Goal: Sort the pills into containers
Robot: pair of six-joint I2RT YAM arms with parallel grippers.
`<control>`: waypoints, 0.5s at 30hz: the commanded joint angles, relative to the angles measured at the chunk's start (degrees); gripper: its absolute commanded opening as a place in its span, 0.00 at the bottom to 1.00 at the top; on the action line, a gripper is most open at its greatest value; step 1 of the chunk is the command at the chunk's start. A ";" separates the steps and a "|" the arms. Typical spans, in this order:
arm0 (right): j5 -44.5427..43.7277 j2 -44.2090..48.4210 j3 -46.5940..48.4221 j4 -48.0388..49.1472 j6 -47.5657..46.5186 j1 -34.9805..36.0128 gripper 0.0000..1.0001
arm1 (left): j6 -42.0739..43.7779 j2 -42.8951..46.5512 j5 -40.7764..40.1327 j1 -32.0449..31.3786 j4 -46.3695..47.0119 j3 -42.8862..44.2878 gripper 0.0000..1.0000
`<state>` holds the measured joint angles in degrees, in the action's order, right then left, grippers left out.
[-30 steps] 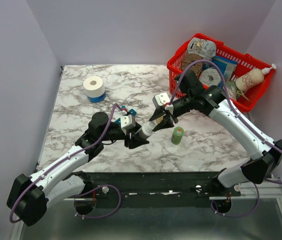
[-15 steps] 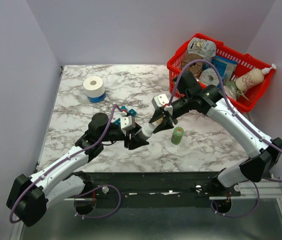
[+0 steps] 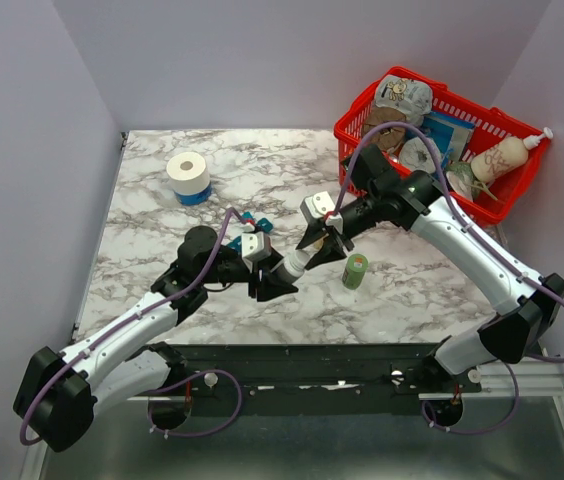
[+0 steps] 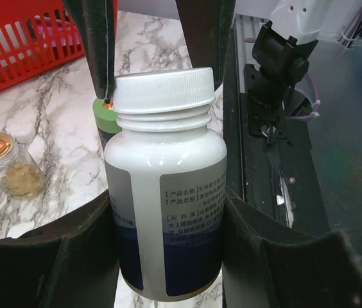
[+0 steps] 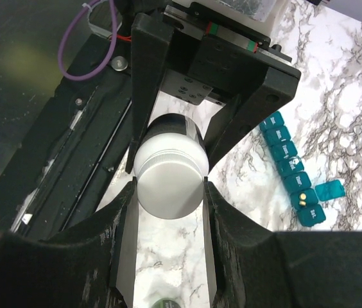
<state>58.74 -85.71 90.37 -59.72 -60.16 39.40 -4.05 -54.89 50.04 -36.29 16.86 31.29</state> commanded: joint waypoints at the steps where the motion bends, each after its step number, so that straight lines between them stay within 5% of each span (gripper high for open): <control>1: 1.19 -2.61 0.24 -6.16 -5.30 2.00 0.28 | -4.29 0.93 2.42 -0.18 13.52 -0.08 0.00; 7: 5.41 -6.75 3.50 -12.09 -10.33 2.00 0.28 | -6.14 2.33 2.26 -0.18 16.80 -0.53 0.00; 15: -4.14 2.29 -9.67 22.25 28.75 2.35 0.28 | -6.76 5.06 -13.47 -0.36 19.88 -1.06 0.00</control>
<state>60.71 -86.28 88.25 -55.88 -52.56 39.66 -9.32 -52.38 48.47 -36.25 21.06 27.55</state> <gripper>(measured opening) 0.447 0.600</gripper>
